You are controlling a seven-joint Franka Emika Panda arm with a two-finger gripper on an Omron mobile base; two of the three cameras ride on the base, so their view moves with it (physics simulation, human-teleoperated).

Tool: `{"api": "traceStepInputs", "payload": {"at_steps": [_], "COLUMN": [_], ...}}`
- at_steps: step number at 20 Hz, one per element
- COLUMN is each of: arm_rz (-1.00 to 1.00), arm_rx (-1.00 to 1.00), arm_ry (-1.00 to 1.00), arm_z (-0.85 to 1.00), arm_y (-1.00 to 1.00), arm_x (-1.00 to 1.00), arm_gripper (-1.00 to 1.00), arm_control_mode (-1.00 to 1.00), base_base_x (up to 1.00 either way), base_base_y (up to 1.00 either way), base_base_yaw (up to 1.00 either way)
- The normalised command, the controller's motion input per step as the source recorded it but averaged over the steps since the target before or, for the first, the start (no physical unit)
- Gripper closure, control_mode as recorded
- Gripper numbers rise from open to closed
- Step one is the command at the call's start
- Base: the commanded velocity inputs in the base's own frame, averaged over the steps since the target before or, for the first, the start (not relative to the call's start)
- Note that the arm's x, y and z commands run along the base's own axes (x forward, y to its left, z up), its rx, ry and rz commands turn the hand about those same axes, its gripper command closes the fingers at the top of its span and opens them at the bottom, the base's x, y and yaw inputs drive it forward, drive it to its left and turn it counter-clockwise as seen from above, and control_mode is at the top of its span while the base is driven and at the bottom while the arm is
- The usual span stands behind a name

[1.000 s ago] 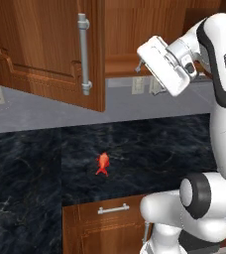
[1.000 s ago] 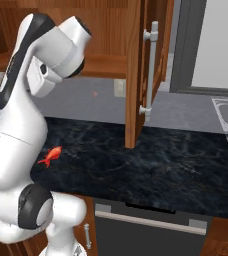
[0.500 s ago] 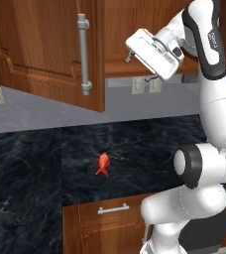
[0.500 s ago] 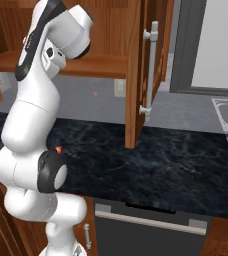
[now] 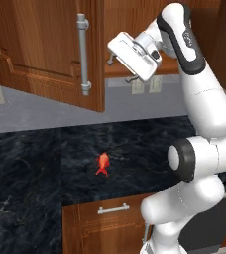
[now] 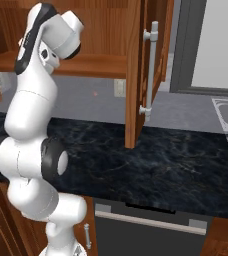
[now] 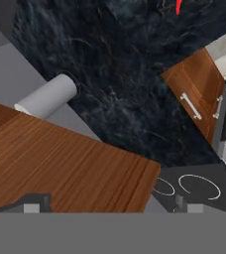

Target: Retrieve the tupperware from the cabinet, then place the raw meat into the tupperware to avoid contamination.

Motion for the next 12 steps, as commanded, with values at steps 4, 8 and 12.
{"api": "traceStepInputs", "payload": {"at_steps": [4, 8, 12], "arm_rz": [0.00, 0.01, 0.01], "arm_rx": [0.00, 0.00, 0.00], "arm_ry": [0.00, 0.04, 0.09], "arm_z": [-0.06, -0.02, -0.01], "arm_y": [0.39, 0.52, 0.59], "arm_x": [0.42, 0.11, 0.00], "arm_gripper": [-1.00, -1.00, -1.00], "arm_control_mode": [-1.00, -1.00, -1.00], "base_base_x": [0.00, 0.00, 0.00], "base_base_y": [0.00, 0.00, 0.00], "base_base_yaw": [0.00, 0.00, 0.00]}}
